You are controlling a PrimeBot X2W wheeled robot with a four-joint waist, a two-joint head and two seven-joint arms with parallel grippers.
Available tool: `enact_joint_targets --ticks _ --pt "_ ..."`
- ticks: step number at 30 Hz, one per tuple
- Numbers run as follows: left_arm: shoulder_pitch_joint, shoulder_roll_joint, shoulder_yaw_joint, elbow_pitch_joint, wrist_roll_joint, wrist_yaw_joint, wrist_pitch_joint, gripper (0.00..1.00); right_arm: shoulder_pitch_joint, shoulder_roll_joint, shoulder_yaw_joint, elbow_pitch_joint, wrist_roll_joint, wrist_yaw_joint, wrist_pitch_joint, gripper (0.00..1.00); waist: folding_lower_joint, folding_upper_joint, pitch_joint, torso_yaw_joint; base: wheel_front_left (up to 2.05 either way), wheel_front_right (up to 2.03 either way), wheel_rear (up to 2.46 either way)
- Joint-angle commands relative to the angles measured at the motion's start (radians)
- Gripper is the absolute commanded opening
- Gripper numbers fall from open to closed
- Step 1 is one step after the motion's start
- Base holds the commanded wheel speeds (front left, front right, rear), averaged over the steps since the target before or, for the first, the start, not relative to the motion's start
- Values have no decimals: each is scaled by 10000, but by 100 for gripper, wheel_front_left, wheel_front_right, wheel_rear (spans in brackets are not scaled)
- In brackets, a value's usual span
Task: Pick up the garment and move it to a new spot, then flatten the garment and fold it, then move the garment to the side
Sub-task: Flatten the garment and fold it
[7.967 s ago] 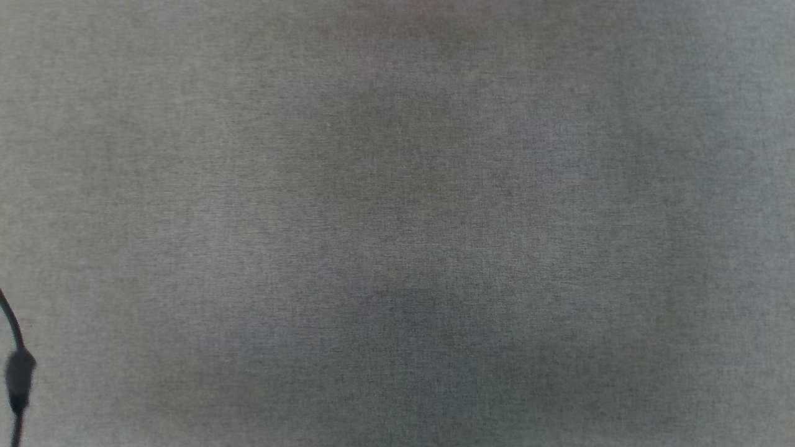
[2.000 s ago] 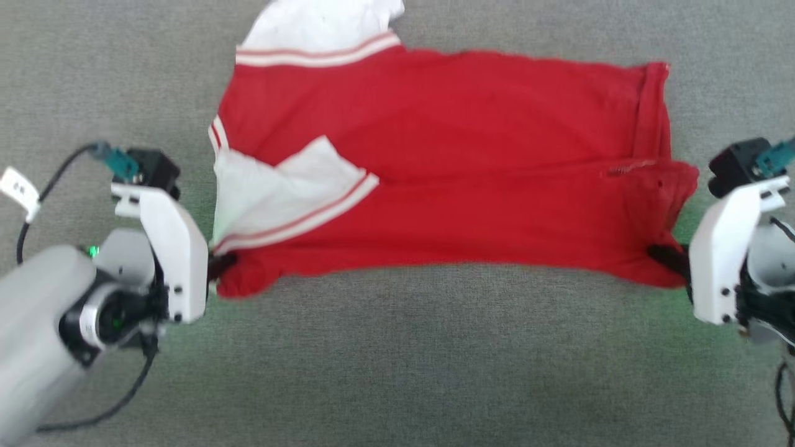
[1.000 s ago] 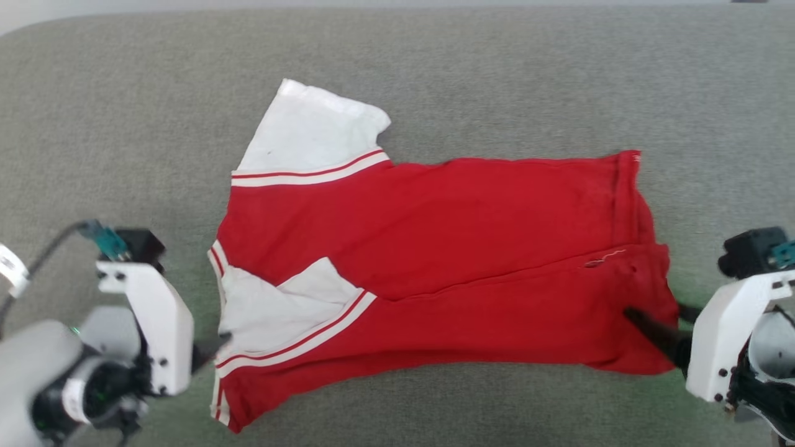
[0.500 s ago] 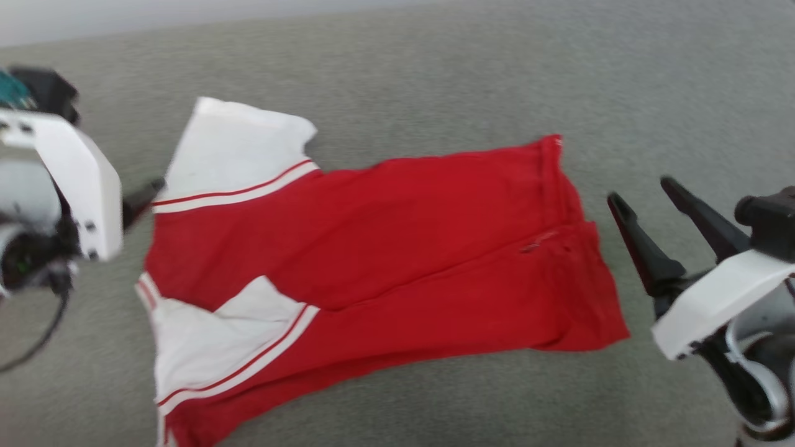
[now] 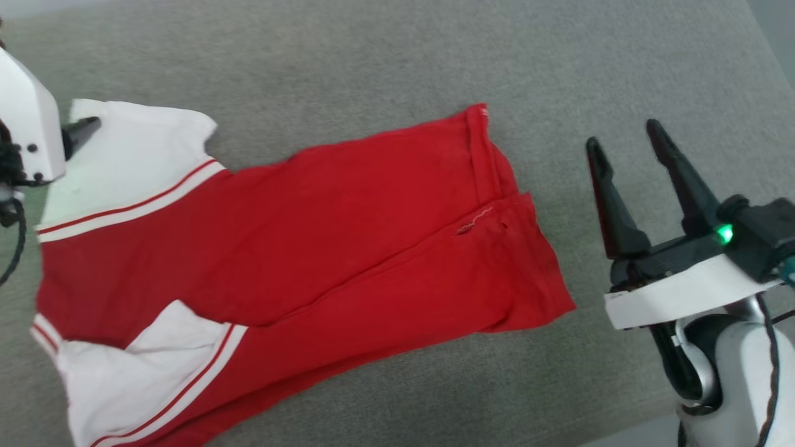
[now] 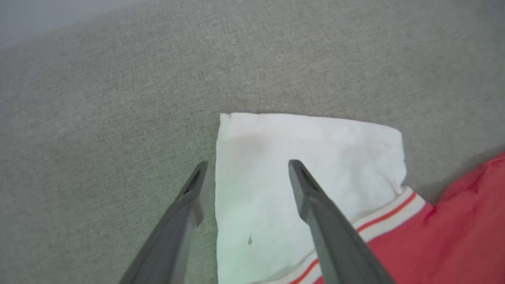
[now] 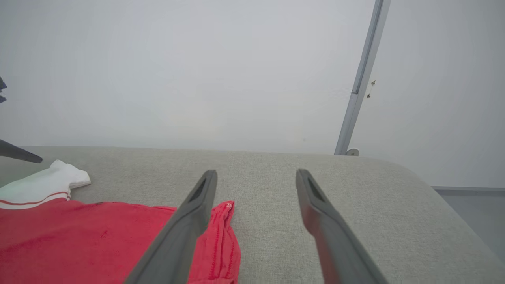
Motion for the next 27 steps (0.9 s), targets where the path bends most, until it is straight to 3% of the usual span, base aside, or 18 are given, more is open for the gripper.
enact_joint_targets --ticks 1,5,12,13,14,27 --pt "-258 -109 -71 358 177 -135 120 100 -141 90 30 117 90 0 -117 100 0 0 235 -204 0 0 0" --pt "-533 -315 -300 1111 434 -260 297 100 -224 12 137 304 191 0 -8 100 0 0 399 -287 0 0 0" --pt "-663 -1241 -672 2708 516 -452 878 100 -720 -283 681 718 777 -2 802 100 0 0 714 -280 0 0 0" --pt "-707 -1403 -699 2883 485 -482 971 26 -876 -328 769 799 909 -2 992 100 0 0 750 -254 0 0 0" --pt "-731 -1525 -739 3056 487 -519 1083 0 -1023 -371 845 881 1019 -2 1198 100 0 0 789 -221 0 0 0" --pt "-2232 -2864 -948 4232 1022 -1381 652 0 -4218 -1272 1952 3062 2677 -2 5382 100 0 0 1094 650 0 0 0"
